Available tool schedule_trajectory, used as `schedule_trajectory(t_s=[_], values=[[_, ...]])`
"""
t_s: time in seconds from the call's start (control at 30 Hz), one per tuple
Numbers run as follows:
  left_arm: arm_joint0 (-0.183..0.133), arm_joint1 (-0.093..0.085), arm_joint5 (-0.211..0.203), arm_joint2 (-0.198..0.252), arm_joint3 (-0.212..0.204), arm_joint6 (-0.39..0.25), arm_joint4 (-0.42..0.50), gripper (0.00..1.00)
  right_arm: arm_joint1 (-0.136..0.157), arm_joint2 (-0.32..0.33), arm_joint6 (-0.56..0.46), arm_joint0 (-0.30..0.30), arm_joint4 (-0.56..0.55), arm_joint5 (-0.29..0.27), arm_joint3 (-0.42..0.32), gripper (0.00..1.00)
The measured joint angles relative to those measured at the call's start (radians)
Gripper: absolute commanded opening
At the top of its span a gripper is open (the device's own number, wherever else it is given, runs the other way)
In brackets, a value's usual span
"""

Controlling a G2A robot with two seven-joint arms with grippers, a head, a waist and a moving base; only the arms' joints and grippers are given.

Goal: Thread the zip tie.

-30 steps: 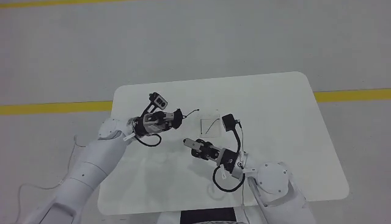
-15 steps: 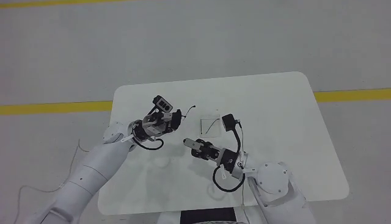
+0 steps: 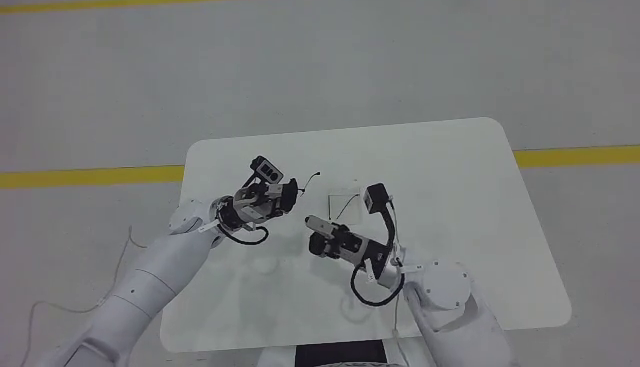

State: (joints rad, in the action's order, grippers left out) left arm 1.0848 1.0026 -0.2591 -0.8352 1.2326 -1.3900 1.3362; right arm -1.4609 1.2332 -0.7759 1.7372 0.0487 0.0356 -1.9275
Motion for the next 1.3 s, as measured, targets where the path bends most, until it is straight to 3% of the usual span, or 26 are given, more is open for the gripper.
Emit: schedule_trajectory(t_s=[0.23, 0.5, 1.0, 1.3], values=[[0.0, 0.0, 0.0, 0.0, 0.0, 0.0, 0.0, 0.0, -0.003, -0.024, -0.023, -0.093, 0.227, 0.048, 0.118, 1.0], [0.0, 0.0, 0.0, 0.0, 0.0, 0.0, 0.0, 0.0, -0.001, -0.018, -0.064, -0.152, 0.429, 0.031, 0.24, 1.0], [0.0, 0.0, 0.0, 0.0, 0.0, 0.0, 0.0, 0.0, -0.001, -0.02, -0.058, -0.152, 0.439, 0.028, 0.24, 1.0], [0.0, 0.0, 0.0, 0.0, 0.0, 0.0, 0.0, 0.0, -0.001, -0.043, 0.021, -0.161, 0.535, -0.008, 0.254, 1.0]])
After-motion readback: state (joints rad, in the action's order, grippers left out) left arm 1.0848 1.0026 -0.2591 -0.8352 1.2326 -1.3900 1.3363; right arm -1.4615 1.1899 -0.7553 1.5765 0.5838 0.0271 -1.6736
